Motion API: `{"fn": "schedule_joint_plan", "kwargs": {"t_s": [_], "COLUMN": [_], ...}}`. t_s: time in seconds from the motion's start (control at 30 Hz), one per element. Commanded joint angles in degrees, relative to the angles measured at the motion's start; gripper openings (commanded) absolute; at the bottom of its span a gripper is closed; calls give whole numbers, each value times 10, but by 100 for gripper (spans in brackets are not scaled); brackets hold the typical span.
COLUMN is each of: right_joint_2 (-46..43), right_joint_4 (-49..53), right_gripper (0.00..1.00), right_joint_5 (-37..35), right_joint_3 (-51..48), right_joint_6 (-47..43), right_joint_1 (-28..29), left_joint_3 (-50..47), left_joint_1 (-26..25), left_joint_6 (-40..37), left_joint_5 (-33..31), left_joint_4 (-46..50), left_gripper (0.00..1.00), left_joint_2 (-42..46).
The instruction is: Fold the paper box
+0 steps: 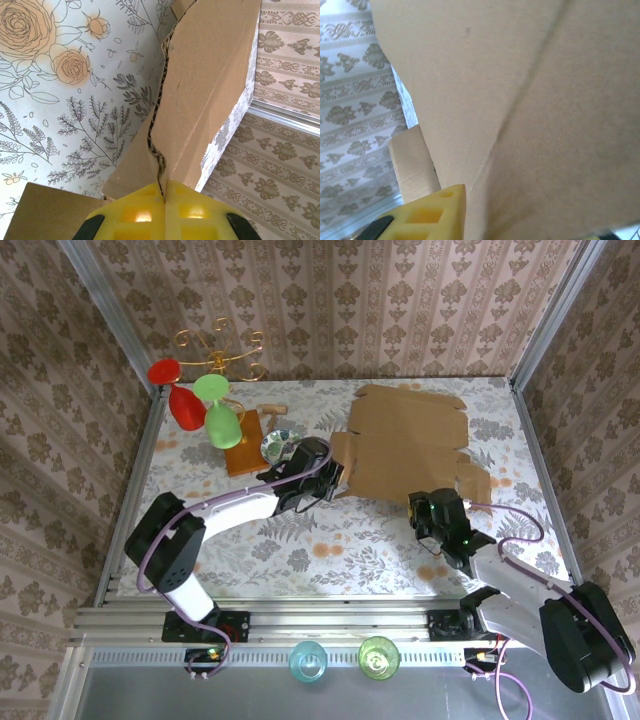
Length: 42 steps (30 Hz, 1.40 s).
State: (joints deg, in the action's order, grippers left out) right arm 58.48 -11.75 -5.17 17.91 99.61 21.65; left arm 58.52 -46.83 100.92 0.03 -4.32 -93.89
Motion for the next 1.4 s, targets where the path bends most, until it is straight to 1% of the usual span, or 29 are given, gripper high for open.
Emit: {"fn": "schedule_joint_plan", "kwargs": {"t_s": [0.0, 0.07, 0.17, 0.2, 0.23, 0.3, 0.37, 0.43, 0.6, 0.77, 0.93, 1.0, 1.07, 1.2, 1.37], "right_joint_2": [-23, -29, -38, -41, -41, -38, -28, -15, 19, 24, 24, 34, 53, 124, 209], "right_joint_4": [40, 79, 127, 143, 160, 190, 211, 221, 279, 336, 406, 422, 442, 429, 344], "right_gripper": [13, 0, 0, 0, 0, 0, 0, 0, 0, 0, 0, 0, 0, 0, 0], "right_joint_5": [-40, -34, -23, -19, -16, -6, 9, 24, 33, 33, 19, 14, 23, 39, 71], "right_joint_3": [46, 75, 118, 141, 161, 213, 261, 308, 456, 587, 695, 733, 750, 753, 702], "right_joint_6": [-23, -47, -78, -97, -113, -144, -172, -190, -250, -272, -270, -256, -223, -156, -80], "right_joint_1": [-4, -18, -40, -50, -57, -71, -83, -92, -97, -97, -87, -83, -83, -89, -104], "left_joint_3": [5, 4, 14, 20, 24, 32, 43, 55, 93, 99, 110, 115, 121, 136, 173], "left_joint_1": [3, 8, 20, 25, 29, 41, 52, 62, 75, 91, 104, 109, 114, 126, 135], "left_joint_6": [7, -6, -48, -68, -86, -124, -163, -200, -299, -347, -387, -402, -414, -435, -443], "left_joint_5": [6, 11, 25, 26, 26, 23, 24, 21, -22, -48, -75, -83, -89, -85, -47], "left_joint_4": [26, 31, 61, 80, 95, 124, 153, 186, 267, 292, 314, 323, 330, 336, 344], "left_gripper": [0, 1, 38, 45, 51, 59, 63, 64, 61, 59, 58, 57, 56, 55, 55], "left_joint_2": [27, 38, 59, 70, 81, 105, 126, 145, 187, 218, 245, 255, 261, 264, 245]}}
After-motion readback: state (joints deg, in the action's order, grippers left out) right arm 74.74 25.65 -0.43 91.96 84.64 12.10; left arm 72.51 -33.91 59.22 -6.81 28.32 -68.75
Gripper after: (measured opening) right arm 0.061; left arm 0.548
